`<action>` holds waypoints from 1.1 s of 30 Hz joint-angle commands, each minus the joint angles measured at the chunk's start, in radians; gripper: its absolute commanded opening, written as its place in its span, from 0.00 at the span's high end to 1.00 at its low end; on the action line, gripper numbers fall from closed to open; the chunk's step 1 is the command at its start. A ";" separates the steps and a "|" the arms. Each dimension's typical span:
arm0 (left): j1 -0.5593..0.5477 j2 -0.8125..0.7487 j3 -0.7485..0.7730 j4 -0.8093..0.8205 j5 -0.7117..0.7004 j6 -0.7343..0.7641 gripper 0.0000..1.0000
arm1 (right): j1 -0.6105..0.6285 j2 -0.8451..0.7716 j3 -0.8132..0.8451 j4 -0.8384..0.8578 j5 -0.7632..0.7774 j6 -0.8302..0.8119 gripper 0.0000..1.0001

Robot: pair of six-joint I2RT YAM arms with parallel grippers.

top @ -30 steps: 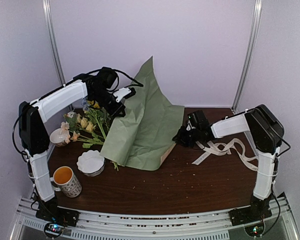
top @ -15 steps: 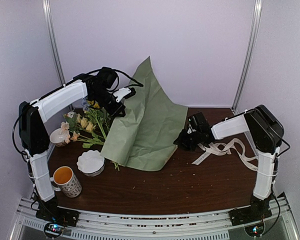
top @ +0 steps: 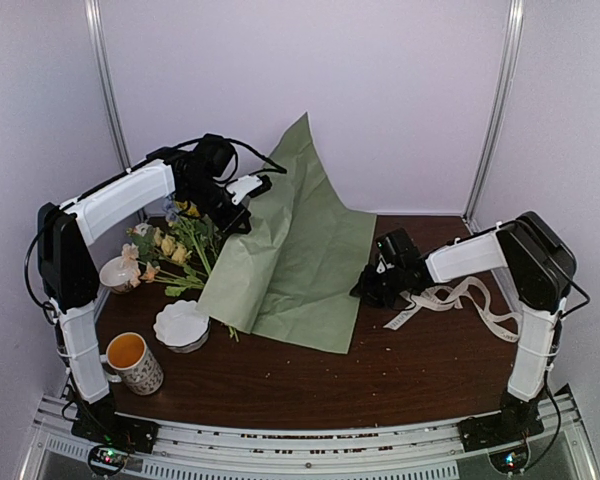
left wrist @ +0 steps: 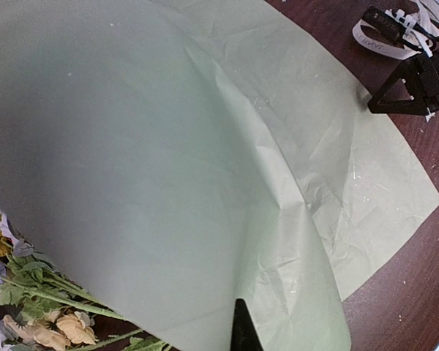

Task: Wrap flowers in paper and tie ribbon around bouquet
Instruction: Unfold the folded wrapping paper at the center of the board.

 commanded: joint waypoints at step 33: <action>-0.086 0.183 0.152 -0.026 -0.087 0.031 1.00 | -0.020 -1.119 -0.510 -0.680 0.256 -0.134 1.00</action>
